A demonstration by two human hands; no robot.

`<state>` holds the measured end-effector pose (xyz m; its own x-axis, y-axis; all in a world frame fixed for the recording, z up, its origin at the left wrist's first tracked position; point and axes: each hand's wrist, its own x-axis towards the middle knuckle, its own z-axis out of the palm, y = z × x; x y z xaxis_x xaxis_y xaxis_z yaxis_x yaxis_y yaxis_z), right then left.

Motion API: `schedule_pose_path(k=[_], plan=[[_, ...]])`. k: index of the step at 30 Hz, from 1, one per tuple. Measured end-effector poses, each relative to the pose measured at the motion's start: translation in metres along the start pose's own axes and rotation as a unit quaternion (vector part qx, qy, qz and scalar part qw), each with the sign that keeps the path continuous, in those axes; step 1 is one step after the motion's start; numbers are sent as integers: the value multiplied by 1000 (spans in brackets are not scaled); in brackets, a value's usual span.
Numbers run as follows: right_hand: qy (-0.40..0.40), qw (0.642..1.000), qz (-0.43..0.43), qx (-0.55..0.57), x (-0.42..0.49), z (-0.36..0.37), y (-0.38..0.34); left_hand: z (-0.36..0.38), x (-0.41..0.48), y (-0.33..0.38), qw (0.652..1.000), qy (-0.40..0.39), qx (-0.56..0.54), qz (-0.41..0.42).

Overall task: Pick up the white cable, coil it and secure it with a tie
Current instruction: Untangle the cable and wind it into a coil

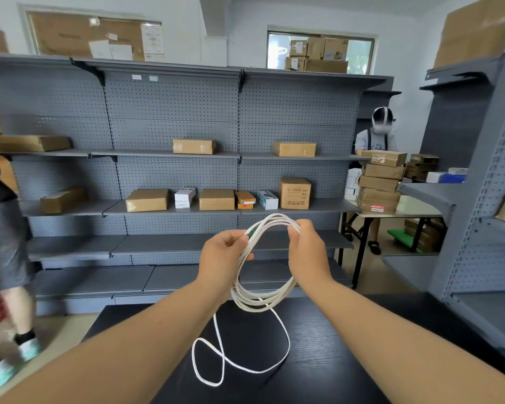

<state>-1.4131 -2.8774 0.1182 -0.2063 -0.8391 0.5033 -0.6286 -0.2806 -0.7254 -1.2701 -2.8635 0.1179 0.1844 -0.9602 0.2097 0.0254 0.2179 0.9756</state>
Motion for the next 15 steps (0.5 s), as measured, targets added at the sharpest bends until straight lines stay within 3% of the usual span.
schedule_pose_path(k=[5, 15], plan=[[17, 999, 39, 11, 4, -1, -2, 5, -9, -4, 964, -17, 201, 172], [12, 996, 66, 50, 3, 0, 3, -4, -3, 3, 898, -55, 350, 260]])
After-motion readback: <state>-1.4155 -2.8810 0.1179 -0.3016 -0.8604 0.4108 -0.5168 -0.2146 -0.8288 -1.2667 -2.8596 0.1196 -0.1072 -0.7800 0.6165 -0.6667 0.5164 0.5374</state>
